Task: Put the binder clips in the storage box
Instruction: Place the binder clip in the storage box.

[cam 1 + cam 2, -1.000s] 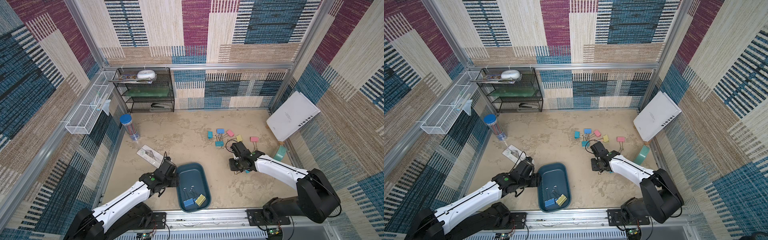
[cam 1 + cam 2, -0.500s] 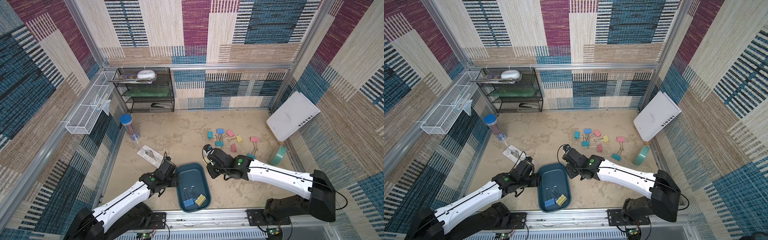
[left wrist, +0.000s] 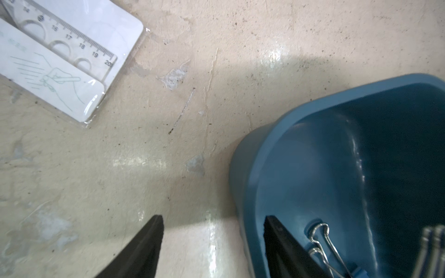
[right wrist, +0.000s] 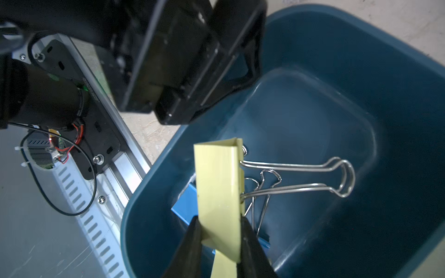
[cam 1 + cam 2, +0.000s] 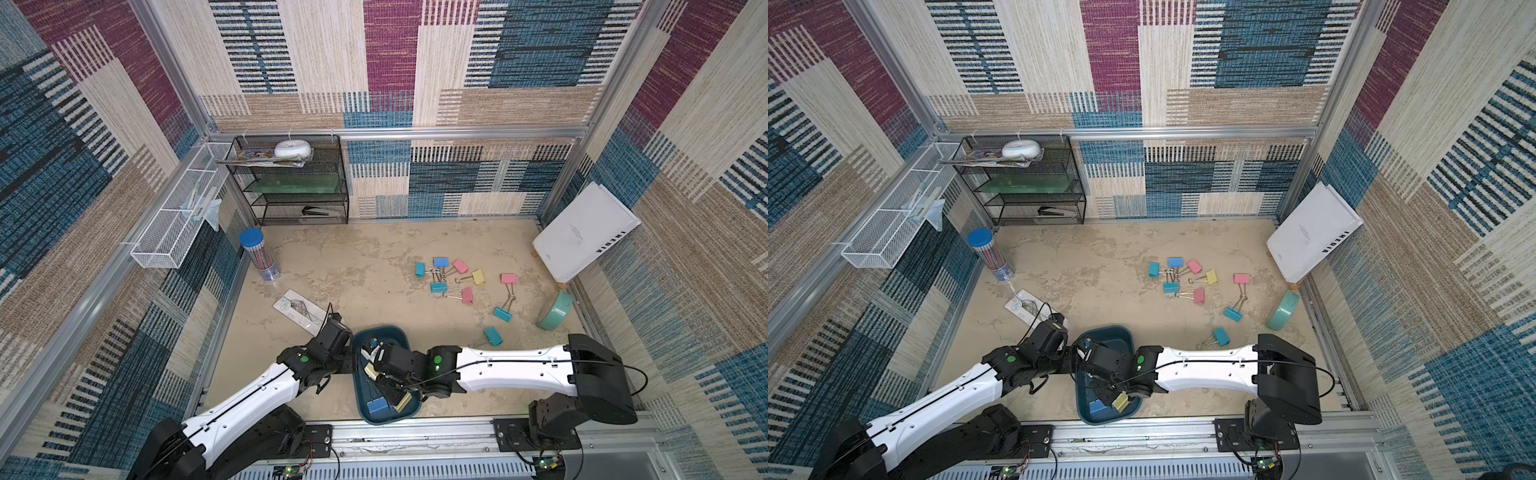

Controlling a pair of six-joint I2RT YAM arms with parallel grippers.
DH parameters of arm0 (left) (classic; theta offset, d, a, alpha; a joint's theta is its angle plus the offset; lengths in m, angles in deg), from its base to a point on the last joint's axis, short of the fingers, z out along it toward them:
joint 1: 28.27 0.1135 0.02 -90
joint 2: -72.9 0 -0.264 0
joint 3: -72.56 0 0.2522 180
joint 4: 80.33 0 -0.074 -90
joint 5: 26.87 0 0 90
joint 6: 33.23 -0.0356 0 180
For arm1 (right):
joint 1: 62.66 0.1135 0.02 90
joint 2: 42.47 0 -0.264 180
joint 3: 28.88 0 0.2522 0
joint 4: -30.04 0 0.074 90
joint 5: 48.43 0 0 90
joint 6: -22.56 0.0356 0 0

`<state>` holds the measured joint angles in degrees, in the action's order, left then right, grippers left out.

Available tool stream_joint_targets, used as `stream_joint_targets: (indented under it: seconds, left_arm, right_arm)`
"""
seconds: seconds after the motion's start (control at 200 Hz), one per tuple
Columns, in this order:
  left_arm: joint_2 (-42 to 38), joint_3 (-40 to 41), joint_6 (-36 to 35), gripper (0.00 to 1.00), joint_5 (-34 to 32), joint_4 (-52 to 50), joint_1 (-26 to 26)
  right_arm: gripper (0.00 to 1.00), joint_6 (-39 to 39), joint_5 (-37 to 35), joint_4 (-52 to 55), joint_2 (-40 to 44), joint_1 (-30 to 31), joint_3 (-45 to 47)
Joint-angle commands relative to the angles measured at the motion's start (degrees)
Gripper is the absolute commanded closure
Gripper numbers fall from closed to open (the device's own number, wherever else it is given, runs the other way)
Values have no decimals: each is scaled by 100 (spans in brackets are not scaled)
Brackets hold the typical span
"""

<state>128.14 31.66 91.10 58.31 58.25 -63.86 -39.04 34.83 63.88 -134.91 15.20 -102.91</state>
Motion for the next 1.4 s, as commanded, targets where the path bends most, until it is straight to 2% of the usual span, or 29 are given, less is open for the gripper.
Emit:
stream_joint_targets:
  seconds: [0.0,0.341,0.466,0.611,0.781,0.947,1.097,1.297,1.392]
  left_arm:
    - [-14,-11,4,30,-88,2,4]
    - [-31,-2,12,30,-107,-5,0]
    - [-9,-2,4,30,-103,6,0]
    - [4,-11,9,30,-99,6,0]
    - [-5,-11,12,30,-107,-3,0]
    - [0,-11,11,30,-95,0,1]
    - [10,-11,4,30,-84,6,4]
    - [13,-11,-1,30,-80,2,1]
    - [4,-11,-3,30,-70,5,0]
  right_arm:
    - [90,94,228,-417,-174,40,34]
    - [87,104,428,-727,-608,52,242]
    - [76,104,523,-906,-574,51,318]
    - [68,112,640,-953,-583,53,358]
    - [52,163,762,-1082,-513,51,517]
    - [42,205,685,-1137,-261,53,647]
    - [37,166,580,-1086,237,45,692]
    - [36,358,125,-890,755,-56,837]
    - [36,584,2,-702,1059,-500,1004]
